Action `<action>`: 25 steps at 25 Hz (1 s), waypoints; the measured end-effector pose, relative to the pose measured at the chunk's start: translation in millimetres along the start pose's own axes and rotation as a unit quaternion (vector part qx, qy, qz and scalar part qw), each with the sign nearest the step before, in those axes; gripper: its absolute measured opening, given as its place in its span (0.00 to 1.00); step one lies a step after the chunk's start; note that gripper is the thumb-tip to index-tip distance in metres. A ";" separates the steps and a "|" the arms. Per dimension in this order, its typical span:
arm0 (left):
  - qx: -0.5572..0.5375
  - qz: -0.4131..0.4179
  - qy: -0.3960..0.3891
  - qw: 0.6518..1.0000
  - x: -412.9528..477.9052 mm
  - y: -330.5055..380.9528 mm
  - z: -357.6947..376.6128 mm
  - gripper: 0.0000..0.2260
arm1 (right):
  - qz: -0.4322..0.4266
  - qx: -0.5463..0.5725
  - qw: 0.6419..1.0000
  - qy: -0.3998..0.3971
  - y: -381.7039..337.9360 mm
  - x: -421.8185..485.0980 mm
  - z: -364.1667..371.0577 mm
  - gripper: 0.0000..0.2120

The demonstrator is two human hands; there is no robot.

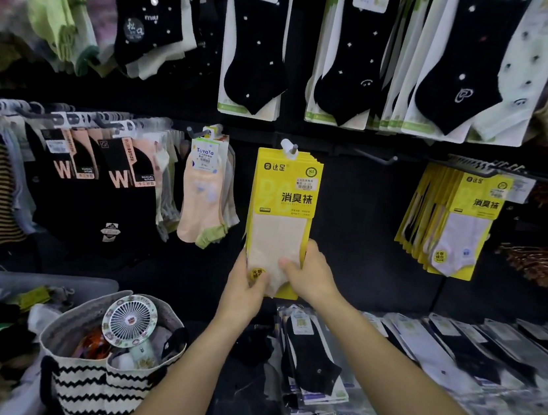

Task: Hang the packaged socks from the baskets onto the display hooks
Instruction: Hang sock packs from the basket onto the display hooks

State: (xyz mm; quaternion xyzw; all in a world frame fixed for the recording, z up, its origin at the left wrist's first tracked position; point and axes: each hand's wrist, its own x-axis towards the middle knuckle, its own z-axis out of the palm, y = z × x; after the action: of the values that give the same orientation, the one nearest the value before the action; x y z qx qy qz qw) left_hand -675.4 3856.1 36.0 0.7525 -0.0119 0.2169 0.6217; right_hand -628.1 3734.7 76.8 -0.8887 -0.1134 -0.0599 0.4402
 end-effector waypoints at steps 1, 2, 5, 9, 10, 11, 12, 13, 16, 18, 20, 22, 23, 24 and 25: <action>0.000 0.005 -0.005 1.000 0.2 -0.8 1.1 0.22 | -0.005 -0.027 1.000 -0.005 1.8 -0.6 0.0 0.25; 0.000 0.006 -0.011 1.000 0.2 -2.0 1.7 0.22 | -0.008 -0.048 0.999 -0.012 5.0 -2.8 -0.9 0.25; 0.024 -0.016 -0.024 0.999 -6.0 -9.7 1.3 0.20 | -0.008 -0.073 0.997 -0.039 24.5 -21.7 -7.2 0.27; 0.125 -0.102 -0.037 0.986 -18.7 -34.1 -4.4 0.23 | 0.023 -0.078 0.992 -0.101 74.5 -77.9 -14.2 0.31; 0.141 -0.138 -0.039 0.980 -25.4 -41.0 -2.2 0.25 | 0.044 -0.070 0.989 -0.125 90.7 -96.5 -15.0 0.31; 0.149 -0.170 -0.040 0.973 -33.9 -47.4 1.6 0.27 | 0.067 -0.057 0.985 -0.149 107.3 -114.6 -15.7 0.29; 0.154 -0.191 -0.045 0.968 -45.1 -54.1 7.8 0.28 | 0.091 -0.041 0.980 -0.170 124.2 -133.2 -15.6 0.28; 0.158 -0.205 -0.056 0.964 -59.3 -61.7 16.6 0.27 | 0.113 -0.028 0.976 -0.185 141.7 -152.1 -15.6 0.26; 0.164 -0.247 -0.129 0.946 -115.8 -95.4 56.1 0.23 | 0.188 -0.038 0.958 -0.214 197.2 -205.5 -18.4 0.24; 0.176 -0.275 -0.176 0.929 -161.2 -124.9 82.7 0.20 | 0.225 -0.075 0.945 -0.226 233.4 -234.0 -18.5 0.24; 0.189 -0.307 -0.216 0.907 -203.3 -156.7 103.9 0.19 | 0.258 -0.104 0.932 -0.234 265.8 -255.2 -14.7 0.24; 0.193 -0.337 -0.261 0.884 -237.4 -184.5 113.1 0.18 | 0.273 -0.126 0.917 -0.264 291.7 -271.5 -6.4 0.23; 0.202 -0.345 -0.282 0.872 -249.8 -196.8 113.2 0.18 | 0.283 -0.131 0.905 -0.289 303.1 -279.0 -1.2 0.23; 0.216 -0.349 -0.297 0.862 -257.9 -208.3 112.0 0.18 | 0.296 -0.138 0.891 -0.316 313.1 -284.6 3.5 0.24; 0.230 -0.353 -0.311 0.852 -264.7 -219.4 111.6 0.18 | 0.309 -0.149 0.877 -0.337 323.4 -290.9 7.7 0.24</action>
State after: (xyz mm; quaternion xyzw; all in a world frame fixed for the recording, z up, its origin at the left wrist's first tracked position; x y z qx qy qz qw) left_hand -817.3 3734.1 -273.3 0.8556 0.1117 -0.2659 0.4299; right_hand -827.1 3507.9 -236.5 -0.9002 0.0358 0.3658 0.2337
